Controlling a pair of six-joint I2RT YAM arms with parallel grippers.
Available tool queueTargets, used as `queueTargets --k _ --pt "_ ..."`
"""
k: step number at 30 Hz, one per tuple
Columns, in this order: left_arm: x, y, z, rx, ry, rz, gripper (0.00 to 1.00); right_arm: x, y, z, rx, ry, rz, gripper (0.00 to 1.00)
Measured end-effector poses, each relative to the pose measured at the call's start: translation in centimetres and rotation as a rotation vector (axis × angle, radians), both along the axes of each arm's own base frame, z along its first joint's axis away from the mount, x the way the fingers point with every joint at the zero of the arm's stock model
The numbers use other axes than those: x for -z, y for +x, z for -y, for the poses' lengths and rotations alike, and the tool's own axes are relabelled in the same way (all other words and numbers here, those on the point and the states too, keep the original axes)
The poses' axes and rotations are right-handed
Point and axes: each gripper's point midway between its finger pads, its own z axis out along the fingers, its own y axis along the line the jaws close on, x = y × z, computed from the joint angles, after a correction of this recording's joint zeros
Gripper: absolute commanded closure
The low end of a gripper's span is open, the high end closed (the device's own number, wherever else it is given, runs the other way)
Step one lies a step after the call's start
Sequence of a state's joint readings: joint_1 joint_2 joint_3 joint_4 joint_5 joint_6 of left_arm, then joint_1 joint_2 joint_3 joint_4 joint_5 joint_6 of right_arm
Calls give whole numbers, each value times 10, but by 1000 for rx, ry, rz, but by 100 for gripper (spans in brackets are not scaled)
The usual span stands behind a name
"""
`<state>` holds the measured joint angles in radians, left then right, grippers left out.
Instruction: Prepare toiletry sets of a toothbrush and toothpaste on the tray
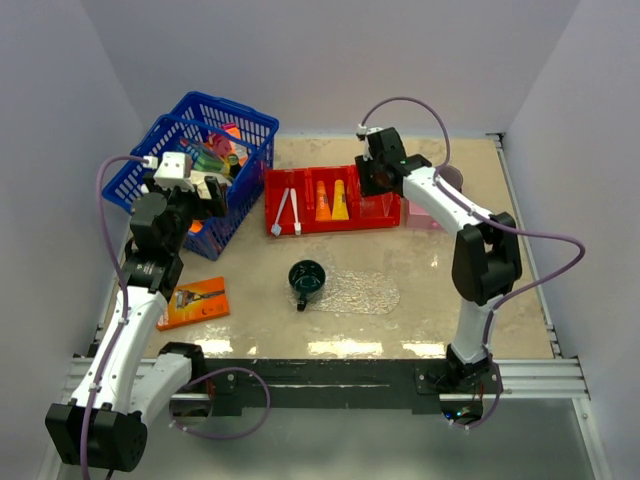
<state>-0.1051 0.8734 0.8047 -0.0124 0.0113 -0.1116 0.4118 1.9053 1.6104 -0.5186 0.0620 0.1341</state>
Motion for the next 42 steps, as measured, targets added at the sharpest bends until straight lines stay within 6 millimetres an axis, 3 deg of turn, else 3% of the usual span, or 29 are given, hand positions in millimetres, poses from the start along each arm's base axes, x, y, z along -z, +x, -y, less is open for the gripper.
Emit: queueTargets --k 9,28,33,37,42 --pt "1 0 0 0 1 -5 0 10 -4 -11 -20 -61 5 72" --pt "1 0 0 0 1 -5 0 17 1 -7 5 -94 13 79" --pt "1 0 0 0 1 -5 0 29 1 -10 -1 -103 -5 81" --pt "1 0 0 0 1 -5 0 38 2 -10 5 -123 -14 86" --pt "1 0 0 0 1 -5 0 38 2 -10 15 -128 -10 100"
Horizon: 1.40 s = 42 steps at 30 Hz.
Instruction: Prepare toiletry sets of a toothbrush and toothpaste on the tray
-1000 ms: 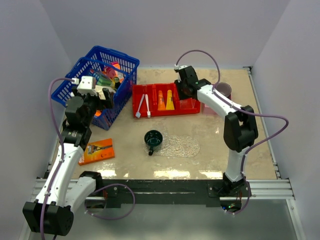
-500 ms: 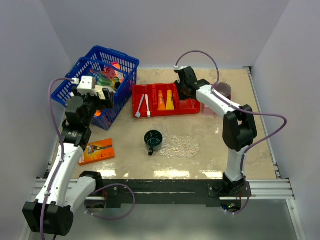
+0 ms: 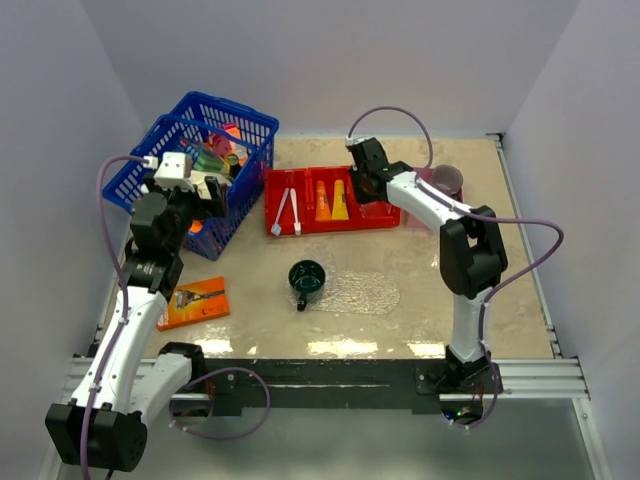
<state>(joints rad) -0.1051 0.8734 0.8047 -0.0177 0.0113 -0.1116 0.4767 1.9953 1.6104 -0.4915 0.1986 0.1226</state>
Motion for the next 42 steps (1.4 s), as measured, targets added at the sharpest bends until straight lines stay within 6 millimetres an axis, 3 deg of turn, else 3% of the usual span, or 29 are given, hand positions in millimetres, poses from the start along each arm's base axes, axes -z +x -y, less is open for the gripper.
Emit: queueTargets --k 14,19,33,42 --pt "0 0 0 0 0 0 0 -1 -1 3 30 -1 -1 100" --pt "0 0 0 0 0 0 0 -12 -4 2 42 19 8 100" --pt "0 0 0 0 0 0 0 -123 -16 7 52 139 209 100" --pt "0 -1 4 21 -2 0 0 -182 -58 10 18 300 311 100"
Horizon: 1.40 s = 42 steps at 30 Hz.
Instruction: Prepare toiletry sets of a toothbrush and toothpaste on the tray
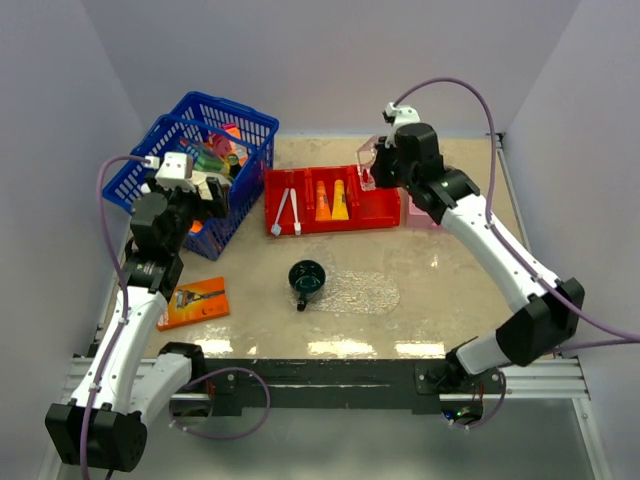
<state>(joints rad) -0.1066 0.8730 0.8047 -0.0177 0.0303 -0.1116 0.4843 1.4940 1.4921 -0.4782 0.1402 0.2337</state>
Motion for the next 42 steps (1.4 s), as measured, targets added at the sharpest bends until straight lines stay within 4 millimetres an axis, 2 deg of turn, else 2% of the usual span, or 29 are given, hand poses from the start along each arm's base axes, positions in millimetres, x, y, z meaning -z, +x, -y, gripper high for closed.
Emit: queueTargets --k 4,8,12,17,23,27,34,42 --pt "-2 -2 10 46 -14 5 2 -10 -25 -7 -60 112 30 100" --pt "-13 -5 33 146 -135 27 9 -10 -53 -18 -143 228 32 100" --pt "-25 -13 74 295 -319 52 10 -10 -71 -30 -221 313 30 100" --pt "-18 -25 136 476 -455 -29 10 -14 -91 -41 -308 400 31 100" --pt "-2 -34 189 619 -576 -139 11 -26 -114 -47 -388 477 61 100" --pt "6 -42 215 686 -628 -193 12 -33 -122 -49 -422 500 79 100" --pt "7 -47 238 744 -683 -216 22 -31 -130 -52 -457 518 67 100" --pt "-3 -47 246 779 -752 -201 34 -29 -140 -55 -485 555 44 100"
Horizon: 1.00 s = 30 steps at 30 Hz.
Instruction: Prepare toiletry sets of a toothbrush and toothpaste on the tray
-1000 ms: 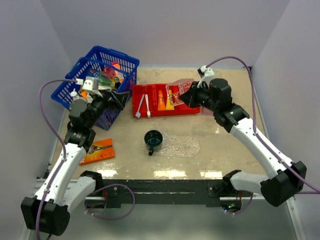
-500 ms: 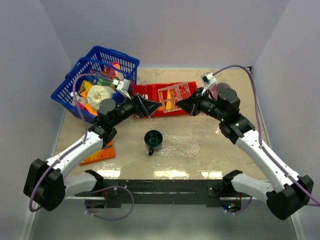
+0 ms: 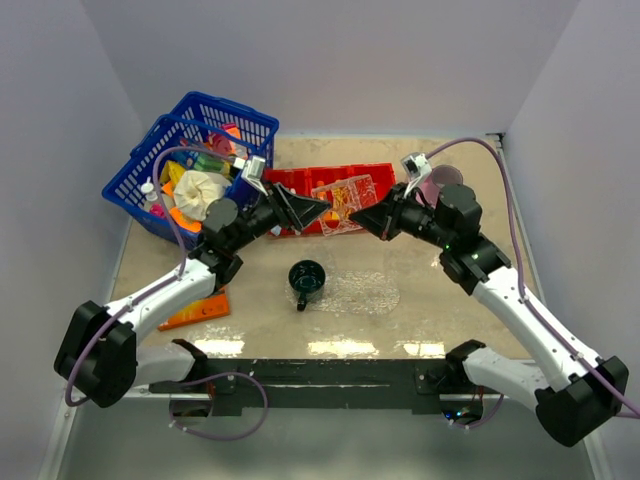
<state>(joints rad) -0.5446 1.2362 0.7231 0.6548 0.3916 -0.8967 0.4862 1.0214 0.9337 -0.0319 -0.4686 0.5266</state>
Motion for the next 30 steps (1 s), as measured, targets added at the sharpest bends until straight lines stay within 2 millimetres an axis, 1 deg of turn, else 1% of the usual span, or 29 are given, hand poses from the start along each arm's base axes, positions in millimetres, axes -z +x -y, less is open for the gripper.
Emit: queueTargets --k 6,10,12,15,20,21,25,27,29,30 --pt "-16 -10 2 48 -72 24 41 -10 -9 -4 -39 51 -2 100" --pt "-9 -20 3 90 -101 -5 47 -17 -13 -7 -65 80 -3 100" --pt "-5 -25 3 108 -115 -23 47 -19 -15 -8 -71 89 -6 100" --pt "-6 -34 1 133 -143 -37 49 -23 -19 -8 -86 99 -4 100" --pt "-21 -45 -3 154 -192 -8 52 -24 -23 -10 -104 110 -10 100" --pt "-26 -47 -4 157 -204 3 55 -25 -24 -10 -111 114 -11 100" --pt "-32 -48 -5 163 -232 6 62 -32 -26 -12 -127 131 5 100" --pt "-34 -50 -6 170 -247 5 67 -34 -28 -12 -137 136 11 100" --pt "-33 -52 -6 178 -263 -1 70 -35 -30 -12 -146 140 10 100" --pt "-34 -52 -6 180 -270 -1 76 -35 -31 -12 -148 141 11 100"
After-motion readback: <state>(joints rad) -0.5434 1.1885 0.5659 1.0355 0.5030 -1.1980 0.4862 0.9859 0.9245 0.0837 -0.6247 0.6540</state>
